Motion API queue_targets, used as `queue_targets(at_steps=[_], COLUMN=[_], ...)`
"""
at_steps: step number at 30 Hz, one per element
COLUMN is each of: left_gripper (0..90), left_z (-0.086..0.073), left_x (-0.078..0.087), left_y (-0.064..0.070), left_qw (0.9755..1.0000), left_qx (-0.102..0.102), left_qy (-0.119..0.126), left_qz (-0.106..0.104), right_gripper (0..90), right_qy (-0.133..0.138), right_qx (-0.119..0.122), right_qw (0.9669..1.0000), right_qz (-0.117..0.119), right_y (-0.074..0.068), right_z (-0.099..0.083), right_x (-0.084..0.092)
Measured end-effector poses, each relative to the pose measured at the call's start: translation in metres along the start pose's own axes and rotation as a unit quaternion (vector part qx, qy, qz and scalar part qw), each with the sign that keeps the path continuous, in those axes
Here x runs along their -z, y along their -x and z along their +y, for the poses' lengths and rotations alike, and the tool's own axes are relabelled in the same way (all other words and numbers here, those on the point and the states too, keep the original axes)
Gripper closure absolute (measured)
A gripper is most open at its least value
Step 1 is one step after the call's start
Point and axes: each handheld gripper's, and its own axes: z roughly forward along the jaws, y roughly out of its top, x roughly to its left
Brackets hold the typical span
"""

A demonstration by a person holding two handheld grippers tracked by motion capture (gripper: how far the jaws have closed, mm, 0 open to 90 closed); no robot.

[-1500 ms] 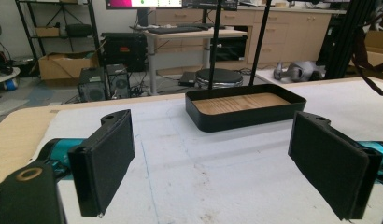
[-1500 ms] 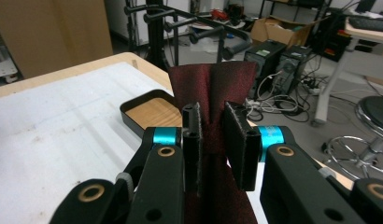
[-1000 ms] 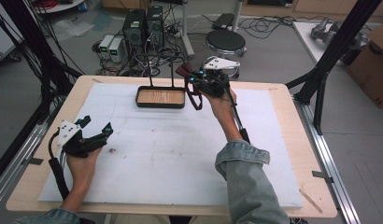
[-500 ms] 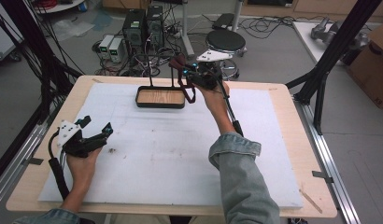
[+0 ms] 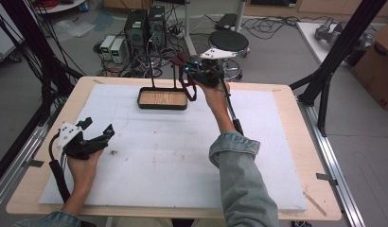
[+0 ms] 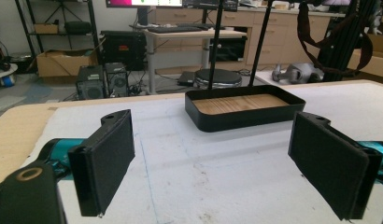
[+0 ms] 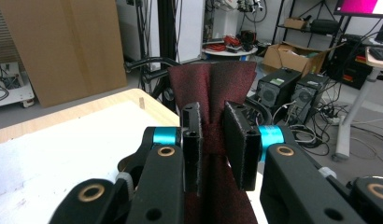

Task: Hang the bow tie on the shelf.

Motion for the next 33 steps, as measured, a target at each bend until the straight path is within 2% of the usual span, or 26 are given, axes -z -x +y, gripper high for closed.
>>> queue_targets(at_steps=[6,9,14,19,23,33], left_gripper=[14.7,14.7,14.7,14.7,14.7,14.7], left_z=[0.0,0.0,-0.001,-0.001,0.0,-0.001], left_x=[0.0,0.0,0.0,0.0,0.0,0.0], left_y=[-0.001,-0.001,-0.001,-0.001,-0.001,-0.001], left_qw=[1.0,1.0,1.0,1.0,1.0,1.0], left_qx=[0.001,0.003,0.001,0.004,0.003,0.002], left_qy=[0.0,0.001,-0.002,-0.001,-0.002,-0.004], left_qz=[0.0,0.0,-0.001,-0.001,-0.002,-0.002], right_gripper=[77.3,77.3,77.2,77.1,76.9,75.8], right_qy=[-0.007,-0.024,-0.039,-0.052,-0.059,-0.068], right_qx=[0.004,0.007,-0.006,-0.01,-0.024,-0.024], right_qw=[0.9996,0.9985,0.9965,0.995,0.9945,0.9939], right_qz=[-0.029,-0.05,-0.074,-0.085,-0.084,-0.083], right_y=[0.003,0.008,0.017,0.023,0.027,0.03], right_z=[0.005,0.002,-0.004,-0.01,-0.015,-0.019], right_x=[-0.009,-0.01,-0.011,-0.013,-0.014,-0.016])
